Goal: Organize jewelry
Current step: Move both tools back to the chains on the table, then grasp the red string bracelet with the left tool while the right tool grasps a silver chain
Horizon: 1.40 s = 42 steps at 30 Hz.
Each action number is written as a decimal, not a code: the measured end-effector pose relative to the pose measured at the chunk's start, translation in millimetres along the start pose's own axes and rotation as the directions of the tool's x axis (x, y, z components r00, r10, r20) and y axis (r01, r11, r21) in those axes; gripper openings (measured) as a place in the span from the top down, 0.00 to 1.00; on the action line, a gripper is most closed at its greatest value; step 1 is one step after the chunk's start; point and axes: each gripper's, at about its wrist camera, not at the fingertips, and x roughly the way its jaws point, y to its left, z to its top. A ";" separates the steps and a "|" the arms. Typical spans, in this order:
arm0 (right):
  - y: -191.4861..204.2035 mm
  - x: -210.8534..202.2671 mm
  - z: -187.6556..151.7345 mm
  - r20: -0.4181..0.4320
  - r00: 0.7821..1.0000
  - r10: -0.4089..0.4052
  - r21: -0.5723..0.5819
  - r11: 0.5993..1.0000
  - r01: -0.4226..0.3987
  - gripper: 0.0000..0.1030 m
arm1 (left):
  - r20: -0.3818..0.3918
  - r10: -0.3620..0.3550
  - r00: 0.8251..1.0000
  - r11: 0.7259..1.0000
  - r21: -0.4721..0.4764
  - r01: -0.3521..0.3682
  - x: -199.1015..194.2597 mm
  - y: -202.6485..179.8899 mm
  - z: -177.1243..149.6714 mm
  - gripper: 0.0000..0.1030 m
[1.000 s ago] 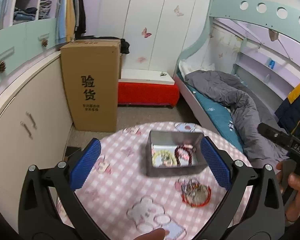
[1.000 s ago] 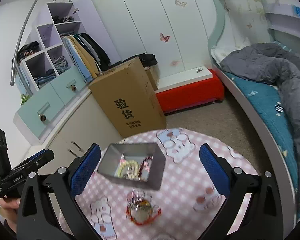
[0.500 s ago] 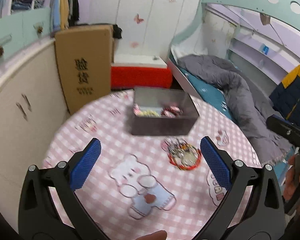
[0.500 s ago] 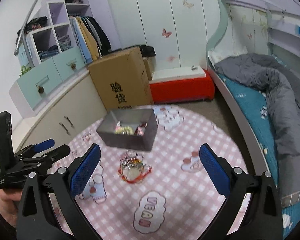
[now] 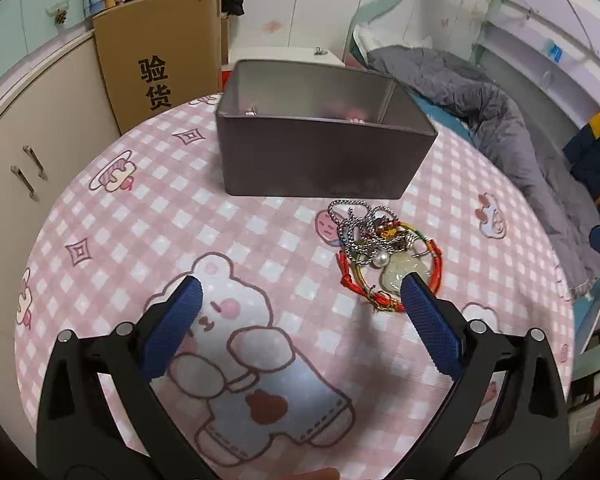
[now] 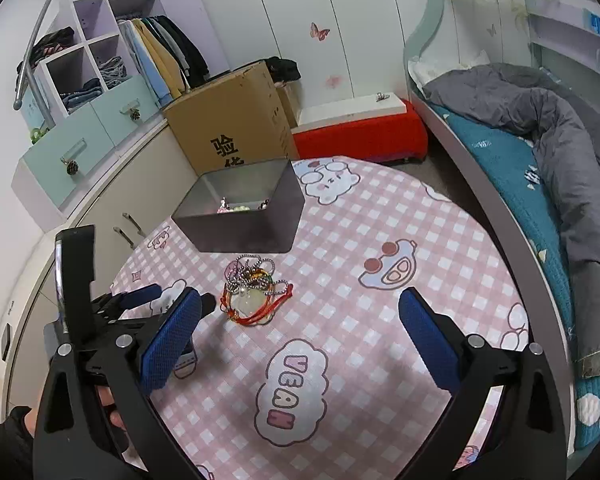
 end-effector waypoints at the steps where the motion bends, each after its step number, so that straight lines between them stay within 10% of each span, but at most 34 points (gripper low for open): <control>1: -0.4 0.9 -0.7 -0.001 1.000 0.001 0.003 1.000 -0.001 0.08 | -0.004 0.010 1.000 1.000 0.011 -0.010 3.5 -1.7 0.1 0.06; 9: -2.7 -0.5 -3.6 -0.006 1.000 0.004 0.011 1.000 -0.004 0.08 | -0.009 0.048 0.999 0.996 0.070 -0.047 23.9 -10.9 -2.8 0.30; 11: -4.0 -0.8 -3.7 -0.007 1.000 0.003 0.014 1.000 -0.003 0.08 | 0.006 0.029 1.000 0.994 0.101 -0.030 19.4 -13.3 -5.0 0.63; 15: -3.7 1.0 -3.9 -0.016 1.000 0.013 0.012 1.000 -0.012 0.08 | -0.023 -0.032 0.999 0.990 0.139 0.035 11.7 -5.0 -7.6 0.94; 28: 41.2 44.2 -13.1 -0.127 0.986 0.108 -0.140 0.982 -0.125 0.09 | -0.018 -0.091 0.996 0.991 0.094 0.092 -25.4 42.2 -36.2 0.96; 33: 64.3 72.2 -17.1 -0.179 0.975 0.132 -0.207 0.964 -0.169 0.50 | -0.010 -0.073 0.997 0.992 0.099 0.073 -31.2 47.5 -39.7 0.96; 42: 97.0 122.5 -21.0 -0.255 0.960 0.117 -0.315 0.928 -0.197 0.68 | -0.009 -0.058 0.998 0.994 0.088 0.059 -33.2 55.5 -44.1 0.96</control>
